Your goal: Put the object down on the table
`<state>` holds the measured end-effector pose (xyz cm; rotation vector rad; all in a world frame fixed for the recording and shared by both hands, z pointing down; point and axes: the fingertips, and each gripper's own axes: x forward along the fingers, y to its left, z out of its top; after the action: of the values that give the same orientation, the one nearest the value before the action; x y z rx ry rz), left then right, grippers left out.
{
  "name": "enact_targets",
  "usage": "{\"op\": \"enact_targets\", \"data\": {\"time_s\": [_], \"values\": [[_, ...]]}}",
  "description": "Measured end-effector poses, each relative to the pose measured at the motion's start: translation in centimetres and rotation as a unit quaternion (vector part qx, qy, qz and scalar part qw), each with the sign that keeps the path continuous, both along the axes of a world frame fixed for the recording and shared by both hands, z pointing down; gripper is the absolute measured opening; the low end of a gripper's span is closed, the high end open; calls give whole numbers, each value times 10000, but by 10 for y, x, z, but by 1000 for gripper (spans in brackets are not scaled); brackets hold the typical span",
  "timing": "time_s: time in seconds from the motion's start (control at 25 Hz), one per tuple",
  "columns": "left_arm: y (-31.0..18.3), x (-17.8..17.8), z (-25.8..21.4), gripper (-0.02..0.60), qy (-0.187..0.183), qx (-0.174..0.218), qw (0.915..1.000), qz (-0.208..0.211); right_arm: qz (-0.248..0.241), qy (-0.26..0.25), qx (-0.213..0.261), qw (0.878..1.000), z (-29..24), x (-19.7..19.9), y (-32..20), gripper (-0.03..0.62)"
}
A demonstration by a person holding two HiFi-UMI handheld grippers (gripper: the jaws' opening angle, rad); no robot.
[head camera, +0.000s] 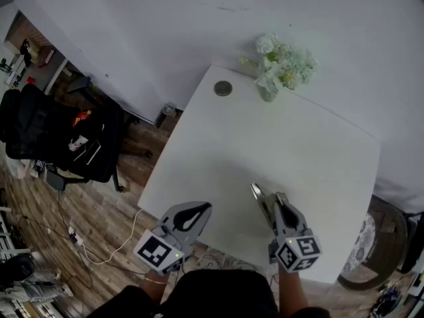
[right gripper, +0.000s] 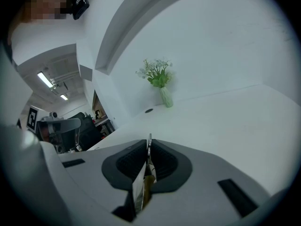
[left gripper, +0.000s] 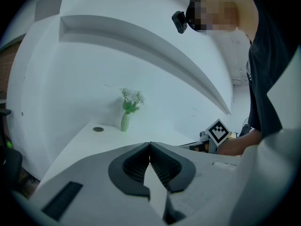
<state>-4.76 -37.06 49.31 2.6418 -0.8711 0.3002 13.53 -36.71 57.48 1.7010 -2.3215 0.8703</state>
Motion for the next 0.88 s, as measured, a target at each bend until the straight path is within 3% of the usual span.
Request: {"op": "enact_targets", "data": {"time_s": [0.48, 0.88], "values": [[2, -4, 1, -2, -9, -6, 10000, -22, 6, -230, -375, 9990, 18, -3, 9, 26], [5, -6, 2, -2, -19, -35, 10000, -39, 30, -311, -424, 9986, 24, 0, 8, 29]]}}
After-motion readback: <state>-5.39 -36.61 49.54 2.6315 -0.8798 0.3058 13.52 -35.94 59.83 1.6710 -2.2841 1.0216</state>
